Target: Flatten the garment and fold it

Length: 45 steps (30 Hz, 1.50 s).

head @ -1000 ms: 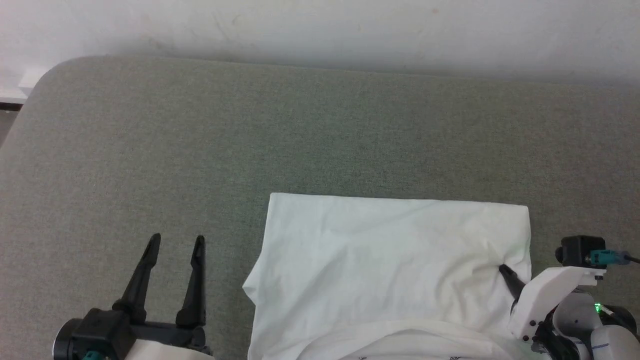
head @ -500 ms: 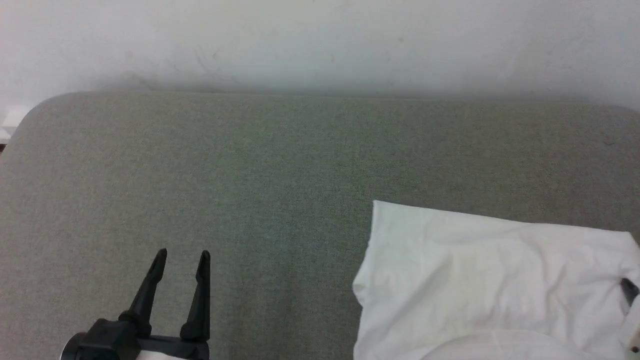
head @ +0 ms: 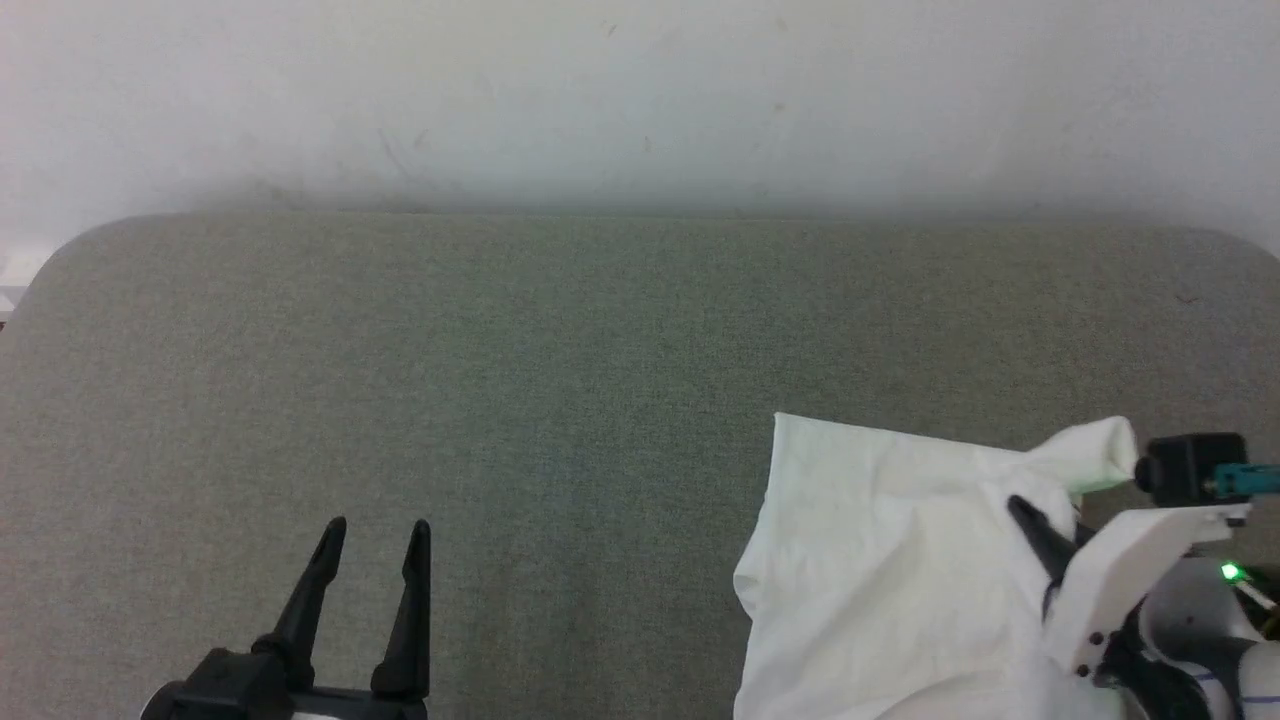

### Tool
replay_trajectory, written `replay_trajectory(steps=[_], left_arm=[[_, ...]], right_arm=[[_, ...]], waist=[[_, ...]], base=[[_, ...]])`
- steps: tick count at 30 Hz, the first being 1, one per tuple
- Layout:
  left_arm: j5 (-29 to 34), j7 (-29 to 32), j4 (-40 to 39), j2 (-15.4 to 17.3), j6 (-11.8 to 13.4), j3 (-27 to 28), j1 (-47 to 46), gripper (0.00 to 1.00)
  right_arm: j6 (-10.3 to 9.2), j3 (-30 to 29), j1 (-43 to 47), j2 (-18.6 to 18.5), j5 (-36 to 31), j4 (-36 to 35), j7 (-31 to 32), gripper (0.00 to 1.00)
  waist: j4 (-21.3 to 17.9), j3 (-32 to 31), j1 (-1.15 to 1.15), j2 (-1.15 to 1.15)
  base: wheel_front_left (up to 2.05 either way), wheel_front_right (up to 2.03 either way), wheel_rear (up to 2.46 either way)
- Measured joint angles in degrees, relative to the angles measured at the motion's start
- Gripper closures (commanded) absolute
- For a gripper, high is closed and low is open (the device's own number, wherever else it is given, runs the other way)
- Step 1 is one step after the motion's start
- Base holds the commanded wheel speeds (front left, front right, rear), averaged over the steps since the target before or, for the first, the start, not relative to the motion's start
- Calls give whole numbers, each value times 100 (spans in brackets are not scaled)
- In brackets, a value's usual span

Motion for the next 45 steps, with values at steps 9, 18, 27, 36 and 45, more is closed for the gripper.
replay_trajectory(steps=[9, 18, 27, 36, 45], left_arm=[[-38, 1, 66, -74, -43, -104, -41, 0], [-80, 0, 198, -164, -103, -209, -160, 0], [-88, 0, 369, -267, -189, -341, -331, 0], [-142, -1, 367, -258, -160, -296, -289, 0], [-157, -1, 200, -237, -113, -256, -274, 0]], right_arm=[[0, 1271, -393, 223, 232, 14, 346, 100], [0, 1616, -942, 425, -311, 1335, 332, 100], [4, 1677, -1505, 603, -910, 2543, 280, 0], [2, 1557, -1376, 434, -214, 1579, 341, 0], [1, -25, -43, 196, -193, -60, 647, 0]], waist=[[218, 73, 0, 0], [549, 212, 0, 0], [799, 295, 1, 0], [527, 187, 0, 0], [217, 289, 1, 0]], base=[[0, 0, 0], [0, 0, 0], [0, 0, 0], [0, 0, 0], [0, 0, 0]])
